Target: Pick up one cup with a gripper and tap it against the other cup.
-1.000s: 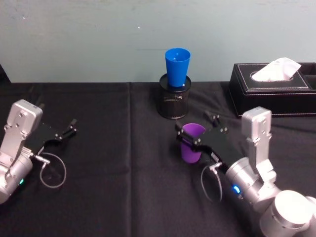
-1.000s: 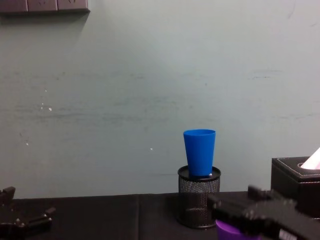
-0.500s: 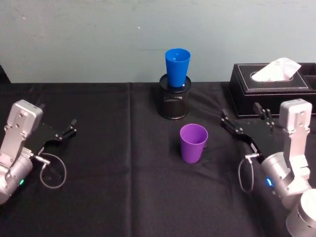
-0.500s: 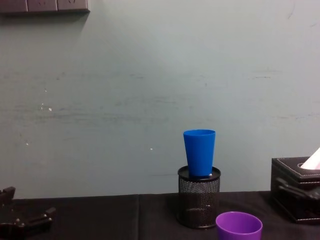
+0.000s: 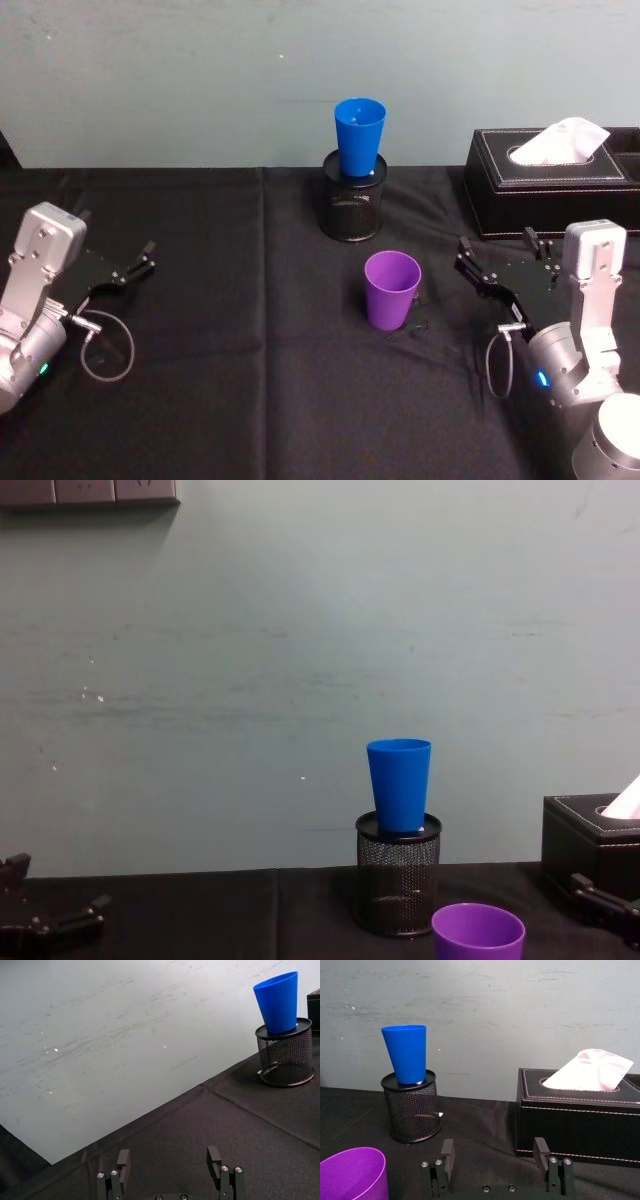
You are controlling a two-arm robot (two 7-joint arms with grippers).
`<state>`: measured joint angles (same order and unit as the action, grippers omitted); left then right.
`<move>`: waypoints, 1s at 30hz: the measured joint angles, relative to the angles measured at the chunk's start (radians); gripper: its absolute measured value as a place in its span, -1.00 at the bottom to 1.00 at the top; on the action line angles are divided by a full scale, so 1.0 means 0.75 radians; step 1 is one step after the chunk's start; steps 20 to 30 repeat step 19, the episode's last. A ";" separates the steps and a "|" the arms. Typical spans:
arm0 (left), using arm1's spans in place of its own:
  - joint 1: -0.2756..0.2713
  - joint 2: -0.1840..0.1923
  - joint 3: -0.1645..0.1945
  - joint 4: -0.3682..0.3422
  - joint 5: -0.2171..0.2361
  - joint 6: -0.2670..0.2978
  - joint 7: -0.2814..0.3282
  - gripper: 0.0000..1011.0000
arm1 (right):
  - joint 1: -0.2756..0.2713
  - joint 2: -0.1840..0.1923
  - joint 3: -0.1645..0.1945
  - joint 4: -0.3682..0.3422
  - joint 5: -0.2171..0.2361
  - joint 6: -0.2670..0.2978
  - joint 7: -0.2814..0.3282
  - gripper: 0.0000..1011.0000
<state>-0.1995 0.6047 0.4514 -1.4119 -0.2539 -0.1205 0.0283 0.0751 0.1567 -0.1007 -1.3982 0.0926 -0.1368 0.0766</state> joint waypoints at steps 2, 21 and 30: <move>0.000 0.000 0.000 0.000 0.000 0.000 0.000 0.98 | 0.000 0.001 -0.001 -0.001 0.000 0.001 0.000 0.98; 0.000 0.000 0.000 0.000 0.000 0.000 0.000 0.98 | -0.001 0.006 -0.005 -0.007 0.002 0.010 0.002 0.98; 0.000 0.000 0.000 0.000 0.000 0.000 0.000 0.98 | -0.001 0.006 -0.005 -0.007 0.002 0.010 0.002 0.98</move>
